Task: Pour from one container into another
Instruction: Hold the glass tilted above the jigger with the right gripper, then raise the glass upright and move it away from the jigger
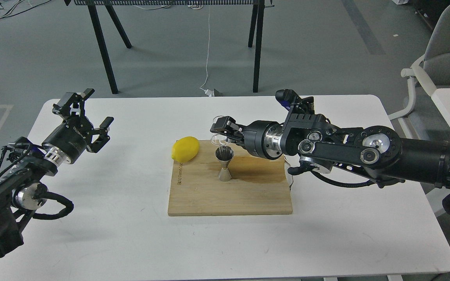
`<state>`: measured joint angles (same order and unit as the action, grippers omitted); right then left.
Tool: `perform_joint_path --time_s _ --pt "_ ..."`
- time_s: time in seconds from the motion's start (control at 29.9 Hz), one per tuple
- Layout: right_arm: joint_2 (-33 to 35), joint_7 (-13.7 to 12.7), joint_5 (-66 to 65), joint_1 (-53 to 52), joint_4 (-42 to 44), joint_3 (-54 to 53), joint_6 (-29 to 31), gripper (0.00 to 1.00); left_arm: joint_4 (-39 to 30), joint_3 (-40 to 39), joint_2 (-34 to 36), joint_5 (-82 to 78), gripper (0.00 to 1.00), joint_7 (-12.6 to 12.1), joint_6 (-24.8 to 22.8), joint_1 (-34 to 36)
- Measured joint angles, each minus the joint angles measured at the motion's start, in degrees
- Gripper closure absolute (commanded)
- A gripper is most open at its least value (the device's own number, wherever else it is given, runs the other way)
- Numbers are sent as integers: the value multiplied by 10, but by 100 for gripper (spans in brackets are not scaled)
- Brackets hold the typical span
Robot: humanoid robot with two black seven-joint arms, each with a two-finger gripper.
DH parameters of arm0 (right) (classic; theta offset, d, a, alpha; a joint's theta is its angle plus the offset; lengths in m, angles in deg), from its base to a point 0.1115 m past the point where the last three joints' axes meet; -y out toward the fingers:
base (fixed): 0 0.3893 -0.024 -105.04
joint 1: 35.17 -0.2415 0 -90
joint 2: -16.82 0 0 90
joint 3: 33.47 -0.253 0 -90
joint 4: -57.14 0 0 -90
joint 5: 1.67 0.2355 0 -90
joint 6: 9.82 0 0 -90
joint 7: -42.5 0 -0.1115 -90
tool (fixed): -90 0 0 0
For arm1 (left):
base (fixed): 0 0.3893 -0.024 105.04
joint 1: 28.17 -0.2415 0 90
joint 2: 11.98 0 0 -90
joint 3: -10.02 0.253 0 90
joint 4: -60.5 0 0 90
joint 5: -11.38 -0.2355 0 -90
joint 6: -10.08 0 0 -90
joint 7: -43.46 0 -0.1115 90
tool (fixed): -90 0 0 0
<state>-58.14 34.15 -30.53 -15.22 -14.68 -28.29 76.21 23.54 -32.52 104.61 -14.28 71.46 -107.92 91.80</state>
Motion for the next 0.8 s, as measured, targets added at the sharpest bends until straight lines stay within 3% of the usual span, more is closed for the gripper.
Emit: perform_joint_path --time_s 0.8 --pt "5 0 -61 0 -1 10 -1 59 16 0 -12 0 1 0 0 -1"
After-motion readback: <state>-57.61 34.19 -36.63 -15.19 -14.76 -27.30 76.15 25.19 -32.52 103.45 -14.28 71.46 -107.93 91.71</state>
